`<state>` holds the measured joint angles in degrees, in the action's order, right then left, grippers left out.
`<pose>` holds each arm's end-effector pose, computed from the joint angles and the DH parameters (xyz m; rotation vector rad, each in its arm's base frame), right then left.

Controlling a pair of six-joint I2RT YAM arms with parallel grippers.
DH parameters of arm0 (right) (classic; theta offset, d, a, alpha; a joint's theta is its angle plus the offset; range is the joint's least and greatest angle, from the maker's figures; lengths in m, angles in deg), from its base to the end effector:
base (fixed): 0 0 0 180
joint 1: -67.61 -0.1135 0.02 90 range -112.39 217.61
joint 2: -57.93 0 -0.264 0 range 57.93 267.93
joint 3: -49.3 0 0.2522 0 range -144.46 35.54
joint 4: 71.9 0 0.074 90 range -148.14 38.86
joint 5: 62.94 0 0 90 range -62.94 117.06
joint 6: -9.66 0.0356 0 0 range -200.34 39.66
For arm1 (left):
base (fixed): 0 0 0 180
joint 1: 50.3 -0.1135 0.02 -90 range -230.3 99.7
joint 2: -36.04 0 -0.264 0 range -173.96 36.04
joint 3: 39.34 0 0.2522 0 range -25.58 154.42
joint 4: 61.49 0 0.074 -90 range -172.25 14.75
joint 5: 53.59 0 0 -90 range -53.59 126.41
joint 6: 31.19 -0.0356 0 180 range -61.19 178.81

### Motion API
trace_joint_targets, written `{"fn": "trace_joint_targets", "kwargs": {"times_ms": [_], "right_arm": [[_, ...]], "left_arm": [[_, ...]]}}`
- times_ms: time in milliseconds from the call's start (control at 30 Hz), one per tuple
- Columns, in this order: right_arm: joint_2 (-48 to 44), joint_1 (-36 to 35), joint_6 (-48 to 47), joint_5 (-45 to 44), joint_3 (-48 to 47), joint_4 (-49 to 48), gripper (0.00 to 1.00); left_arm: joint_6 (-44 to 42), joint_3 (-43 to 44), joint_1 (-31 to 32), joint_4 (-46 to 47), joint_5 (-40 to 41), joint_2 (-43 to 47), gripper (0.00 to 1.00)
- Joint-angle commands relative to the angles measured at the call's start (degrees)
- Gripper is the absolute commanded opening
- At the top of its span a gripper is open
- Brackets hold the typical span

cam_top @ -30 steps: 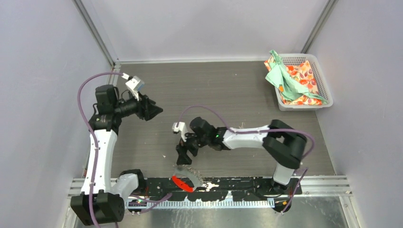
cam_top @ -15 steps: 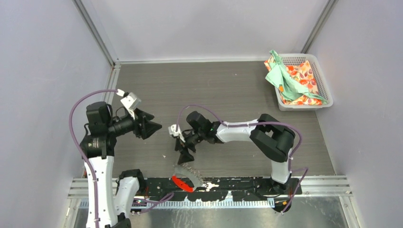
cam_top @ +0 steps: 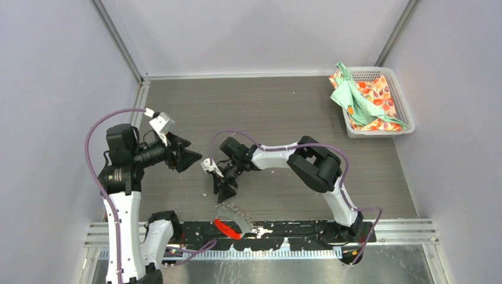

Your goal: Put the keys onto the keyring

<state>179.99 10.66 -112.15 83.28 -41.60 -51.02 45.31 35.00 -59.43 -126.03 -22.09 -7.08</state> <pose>0.2117 0.3796 0.1328 -1.9547 1.3794 1.4029 0.1236 -0.0109 0.3738 0.6340 1.8420 -0.8267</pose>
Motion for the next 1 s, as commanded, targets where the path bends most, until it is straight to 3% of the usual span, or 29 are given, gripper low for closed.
{"fn": "trace_joint_targets", "kwargs": {"times_ms": [0,167,333,767,967], "right_arm": [[1.87,-0.16,-0.75,6.69,-3.48,-0.43,0.53],[3.03,-0.27,-0.95,8.65,-4.91,0.1,0.5],[4.24,-0.33,-7.37,9.41,-8.26,9.08,0.52],[7.53,-3.07,-9.06,8.64,-8.46,9.26,0.52],[7.61,-3.54,-8.36,7.43,-8.55,9.49,0.39]], "left_arm": [[2.13,1.95,-0.33,2.62,-0.3,-0.04,0.68],[2.2,1.99,-0.3,2.74,-0.06,0.11,0.7],[2.16,2.43,-0.32,2.36,0.69,0.38,0.71],[1.99,2.63,-0.33,-0.09,2.1,1.73,0.74],[1.31,2.44,-0.32,-0.65,2.16,2.67,0.74]]}}
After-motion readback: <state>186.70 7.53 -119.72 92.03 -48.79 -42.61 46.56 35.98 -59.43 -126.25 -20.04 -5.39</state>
